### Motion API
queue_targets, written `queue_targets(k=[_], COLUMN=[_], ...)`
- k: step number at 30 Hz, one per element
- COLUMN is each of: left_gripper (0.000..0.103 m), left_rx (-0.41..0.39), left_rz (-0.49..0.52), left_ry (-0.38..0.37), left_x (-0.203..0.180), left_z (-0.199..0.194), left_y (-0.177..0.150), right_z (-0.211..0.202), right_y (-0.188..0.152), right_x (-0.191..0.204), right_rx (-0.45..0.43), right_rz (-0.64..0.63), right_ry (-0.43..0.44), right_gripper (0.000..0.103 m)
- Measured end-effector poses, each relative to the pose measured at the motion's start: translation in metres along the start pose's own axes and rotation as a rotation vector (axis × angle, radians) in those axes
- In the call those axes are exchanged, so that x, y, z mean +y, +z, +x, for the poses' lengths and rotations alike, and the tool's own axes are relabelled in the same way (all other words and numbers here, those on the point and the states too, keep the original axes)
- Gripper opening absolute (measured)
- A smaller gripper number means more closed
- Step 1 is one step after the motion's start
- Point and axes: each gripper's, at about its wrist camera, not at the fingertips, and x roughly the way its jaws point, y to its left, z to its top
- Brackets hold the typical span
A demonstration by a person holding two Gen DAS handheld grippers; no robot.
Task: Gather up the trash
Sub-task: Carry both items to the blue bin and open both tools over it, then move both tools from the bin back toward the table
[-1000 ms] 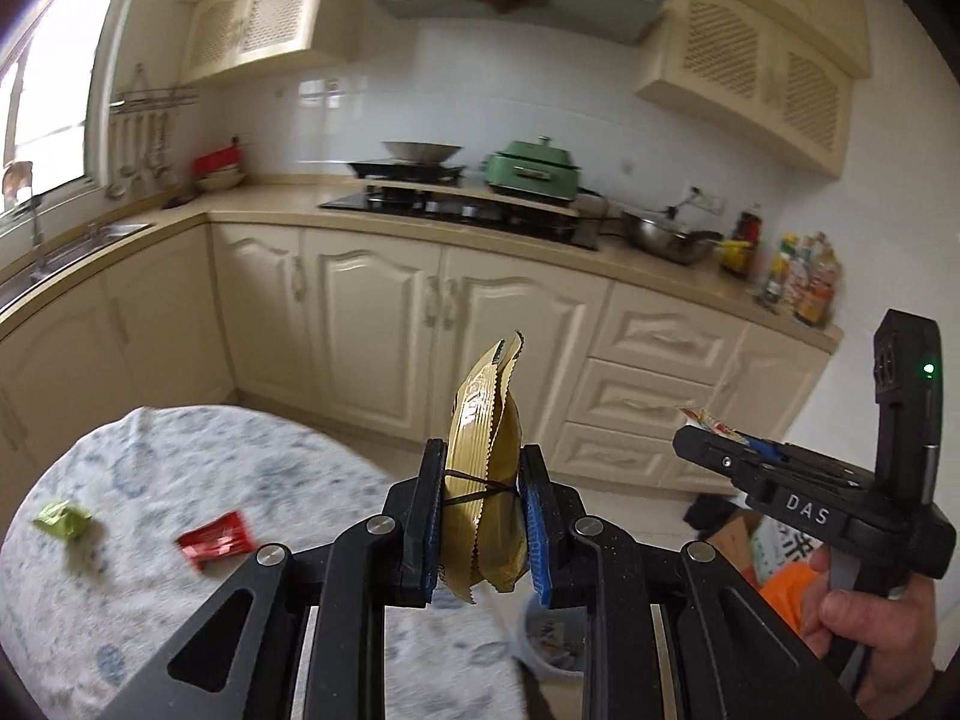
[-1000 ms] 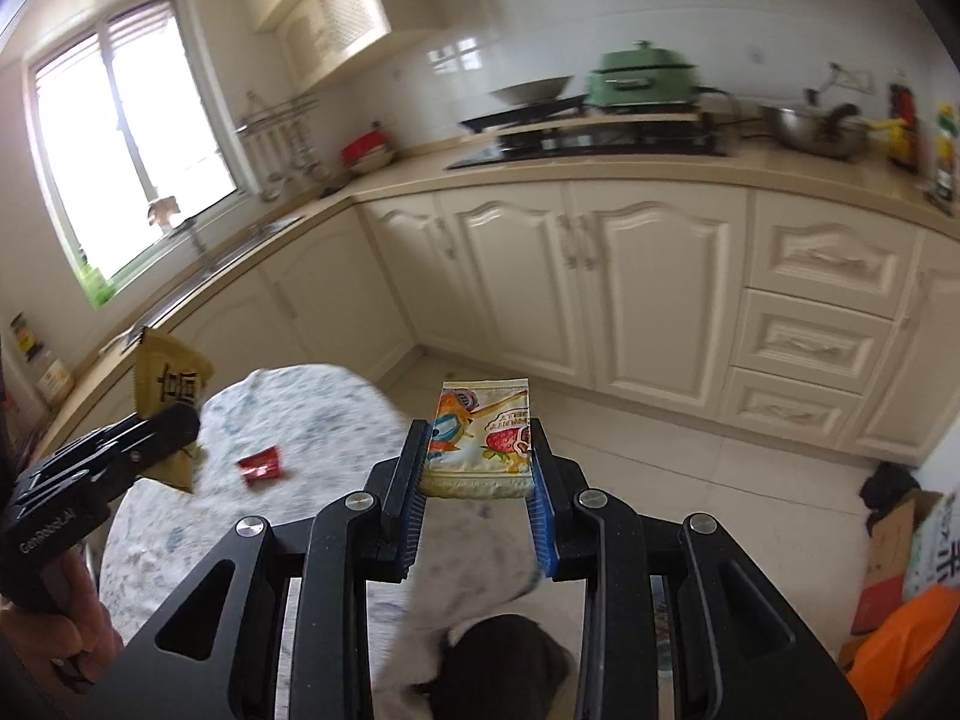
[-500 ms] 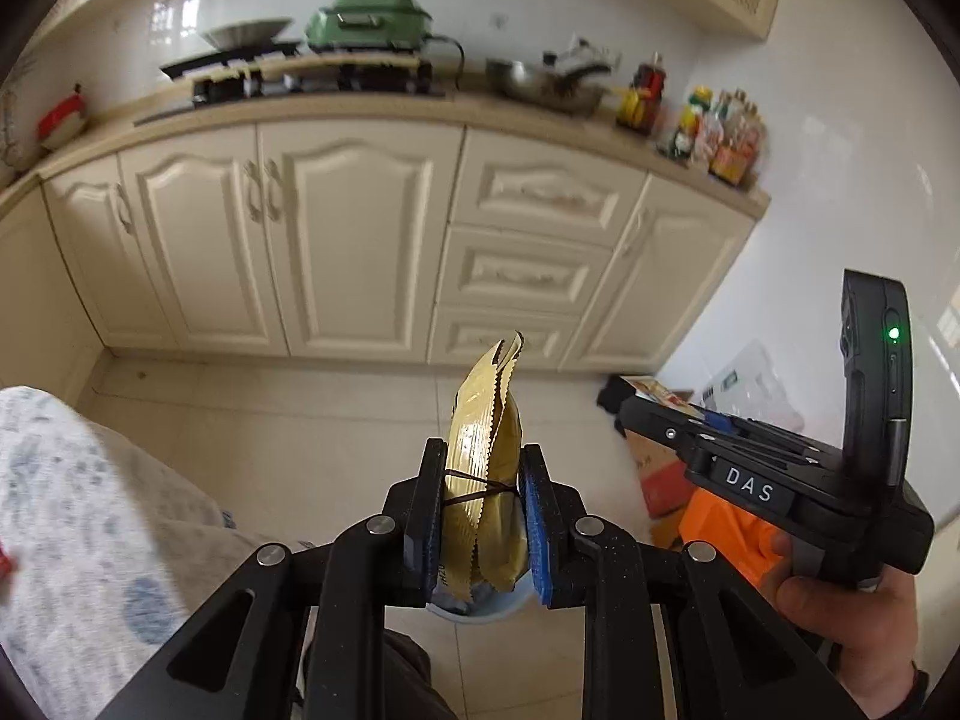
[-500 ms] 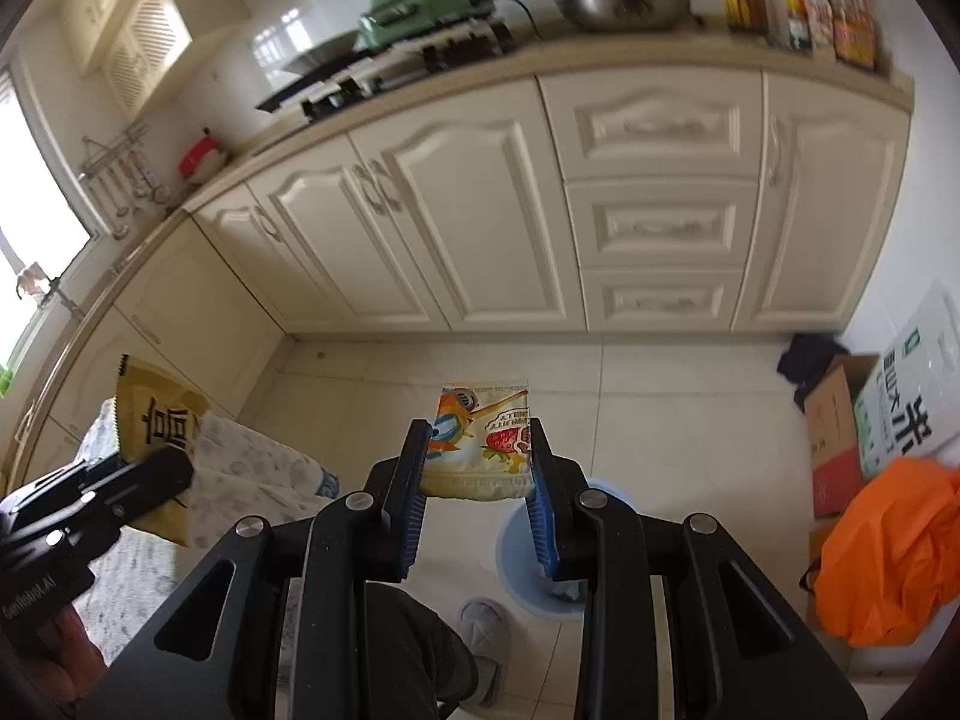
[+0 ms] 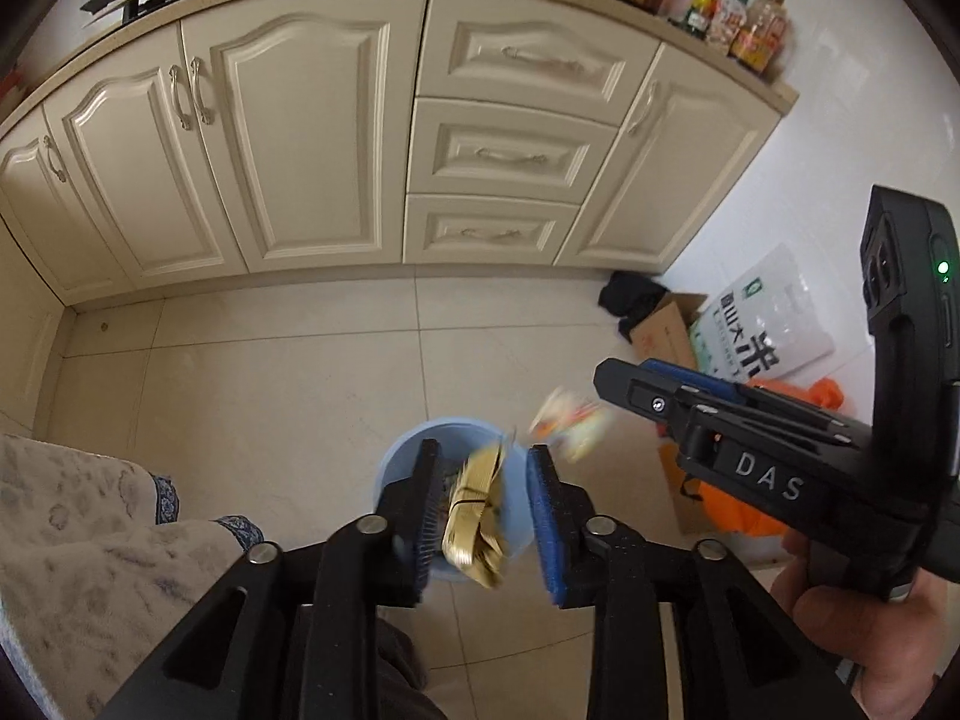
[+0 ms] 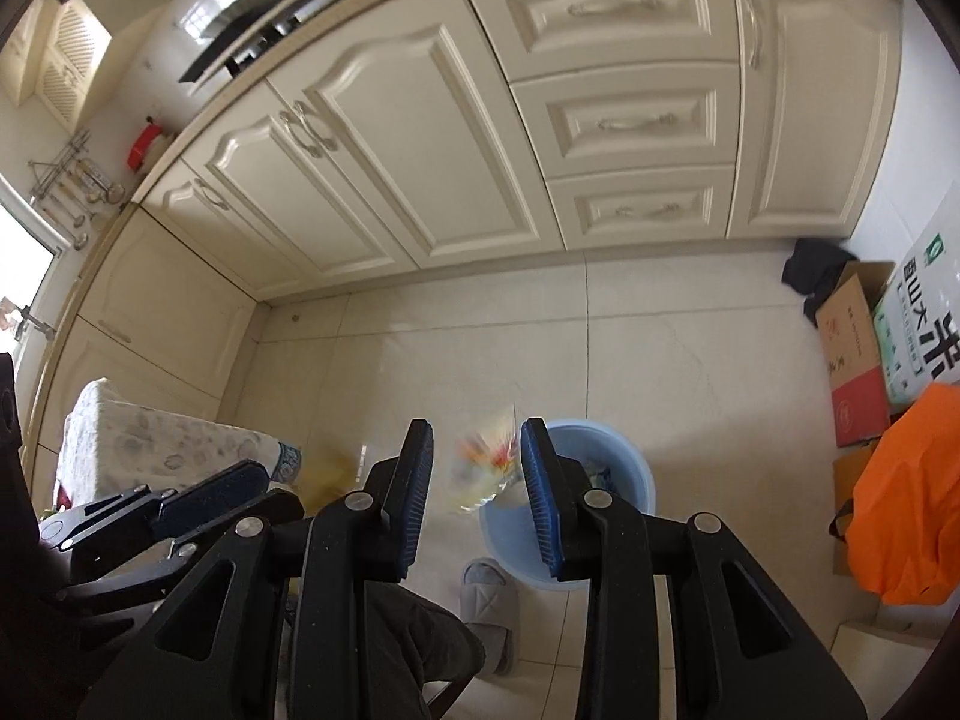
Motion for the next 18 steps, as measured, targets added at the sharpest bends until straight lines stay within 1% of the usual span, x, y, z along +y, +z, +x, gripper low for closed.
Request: queue_targets(k=[1, 2, 3, 4, 5, 6, 7, 8, 9, 10, 13, 14, 18], left_gripper=[0.052, 0.060, 0.071, 0.078, 0.081, 0.087, 0.092, 0.094, 0.096, 0.099, 0.101, 0.101, 0.102], left_rx=[0.008, 0.006, -0.007, -0.024, -0.034, -0.043, -0.052, -0.066, -0.083, -0.095, -0.140, -0.157, -0.226], left_rz=[0.001, 0.001, 0.004, 0.007, 0.010, 0.009, 0.006, 0.005, 0.006, 0.004, -0.001, -0.007, -0.029], left_ry=[0.005, 0.018, 0.030, 0.047, 0.065, 0.082, 0.098, 0.110, 0.122, 0.137, 0.170, 0.179, 0.192], left_x=[-0.001, 0.000, -0.001, -0.001, -0.004, -0.004, -0.004, -0.005, -0.006, -0.007, -0.009, -0.008, -0.008], left_z=[0.006, 0.008, 0.011, 0.010, 0.008, 0.006, 0.003, -0.001, -0.013, -0.017, -0.042, -0.057, -0.095], left_y=[0.005, 0.008, 0.010, 0.013, 0.010, 0.011, 0.011, 0.007, -0.004, -0.004, -0.024, -0.036, -0.063], right_z=[0.002, 0.002, 0.002, 0.002, 0.001, 0.000, -0.001, -0.003, -0.005, -0.006, -0.011, -0.014, -0.028], right_y=[-0.001, -0.002, -0.003, -0.004, -0.005, -0.006, -0.007, -0.007, -0.008, -0.009, -0.011, -0.011, -0.013], right_x=[-0.001, -0.002, -0.004, -0.004, -0.004, -0.003, -0.003, -0.002, 0.000, 0.002, 0.010, 0.014, 0.031], right_rx=[0.003, 0.004, 0.002, 0.001, -0.001, -0.003, -0.006, -0.009, -0.013, -0.017, -0.020, -0.024, -0.052], right_rz=[0.008, 0.013, 0.019, 0.022, 0.024, 0.025, 0.028, 0.033, 0.038, 0.041, 0.035, 0.030, 0.013], right_ry=[-0.004, -0.006, -0.006, -0.006, -0.010, -0.015, -0.023, -0.028, -0.033, -0.037, -0.048, -0.048, -0.033], right_gripper=[0.048, 0.052, 0.053, 0.056, 0.061, 0.065, 0.076, 0.088, 0.095, 0.103, 0.103, 0.103, 0.103])
